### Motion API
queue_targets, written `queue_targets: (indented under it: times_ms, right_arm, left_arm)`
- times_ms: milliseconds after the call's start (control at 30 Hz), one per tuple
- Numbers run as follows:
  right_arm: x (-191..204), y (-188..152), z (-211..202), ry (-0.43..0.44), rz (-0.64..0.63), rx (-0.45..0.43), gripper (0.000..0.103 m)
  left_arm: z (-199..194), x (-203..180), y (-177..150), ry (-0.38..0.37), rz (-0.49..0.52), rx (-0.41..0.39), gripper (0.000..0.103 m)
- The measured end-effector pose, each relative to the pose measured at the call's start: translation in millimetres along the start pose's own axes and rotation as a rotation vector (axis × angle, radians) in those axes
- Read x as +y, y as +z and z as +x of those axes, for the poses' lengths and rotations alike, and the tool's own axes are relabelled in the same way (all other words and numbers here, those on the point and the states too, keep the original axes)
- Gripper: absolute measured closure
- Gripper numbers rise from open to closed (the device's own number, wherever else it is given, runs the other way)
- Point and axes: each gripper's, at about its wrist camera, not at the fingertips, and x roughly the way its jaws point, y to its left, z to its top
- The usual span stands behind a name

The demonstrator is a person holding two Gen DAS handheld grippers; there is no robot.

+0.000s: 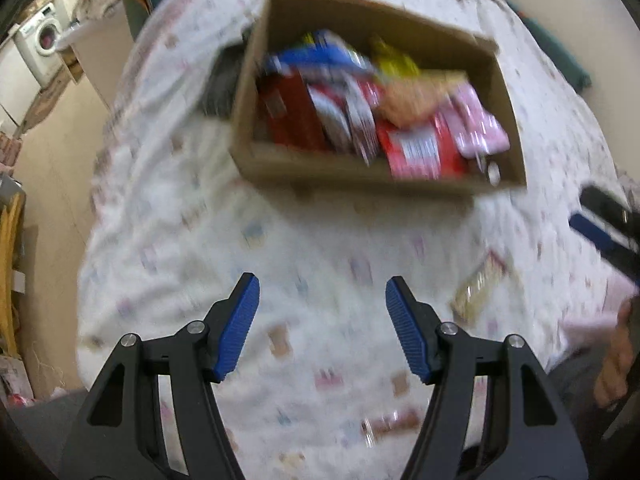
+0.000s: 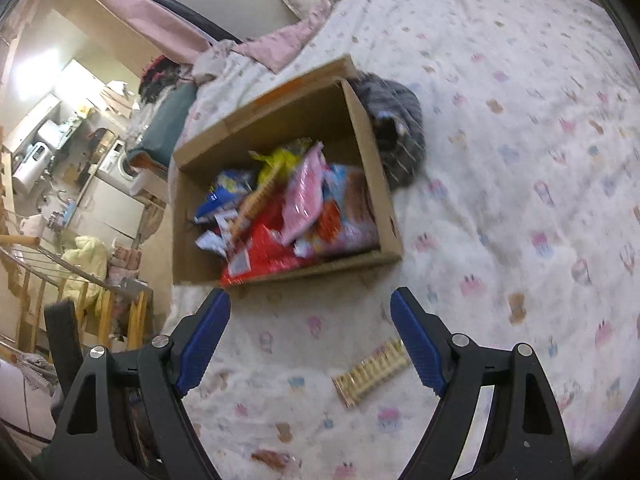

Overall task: Organize snacks
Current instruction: 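Move both grippers down to the last snacks on the sheet, then grasp the small candy packet with the left gripper while the right grasps the checkered wafer bar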

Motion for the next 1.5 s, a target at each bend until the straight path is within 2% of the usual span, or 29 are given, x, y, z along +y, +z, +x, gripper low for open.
queue_targets:
  times_ms: [133,267,333,400,500,600,633,733,800,900,1067,1267,1500]
  right_arm:
    - [-2,-11,3,-0.033,-0.030,0.026,0.018]
    - [-10,-21,4,-0.071,-0.040,0.051,0.018]
    - [-15,-24,4,-0.080,-0.035,0.061,0.018]
    - [-18,-25,3,-0.086,-0.033,0.059,0.018]
    - [-18,-24,2,-0.090,-0.031,0.059,0.018]
    - [-17,-24,4,-0.093,-0.036,0.064,0.018]
    - [-16,-24,5,-0.093,-0.039,0.067,0.018]
    - [-15,-24,7,-0.091,-0.042,0.079,0.018]
    - [-15,-24,11,-0.081,-0.034,0.096,0.018]
    - [-20,-24,19,-0.053,0.005,0.133,0.018]
    - [-38,-31,55,-0.033,0.142,0.267,0.018]
    - [-50,-42,97,-0.116,0.235,0.371,0.019]
    - [-31,-46,128,-0.271,0.082,0.400,0.019]
  left_arm:
    - [23,-29,-40,-0.058,0.107,0.153,0.041]
    - [44,-48,-68,-0.110,0.166,0.284,0.041]
    - [55,-56,-79,-0.120,0.185,0.342,0.041]
    - [63,-61,-83,-0.110,0.189,0.363,0.041]
    - [69,-68,-87,-0.089,0.186,0.364,0.041]
    - [68,-81,-91,-0.073,0.231,0.349,0.053]
    - [66,-85,-93,-0.080,0.246,0.345,0.060]
    - [61,-90,-93,-0.106,0.256,0.334,0.067]
    - [55,-90,-87,-0.115,0.248,0.311,0.067]
    - [41,-84,-71,-0.092,0.214,0.230,0.067]
    - [28,-59,-45,-0.041,0.100,0.135,0.067]
    - [28,-32,-34,-0.026,0.022,0.114,0.066]
    - [25,-17,-33,-0.038,-0.008,0.113,0.066]
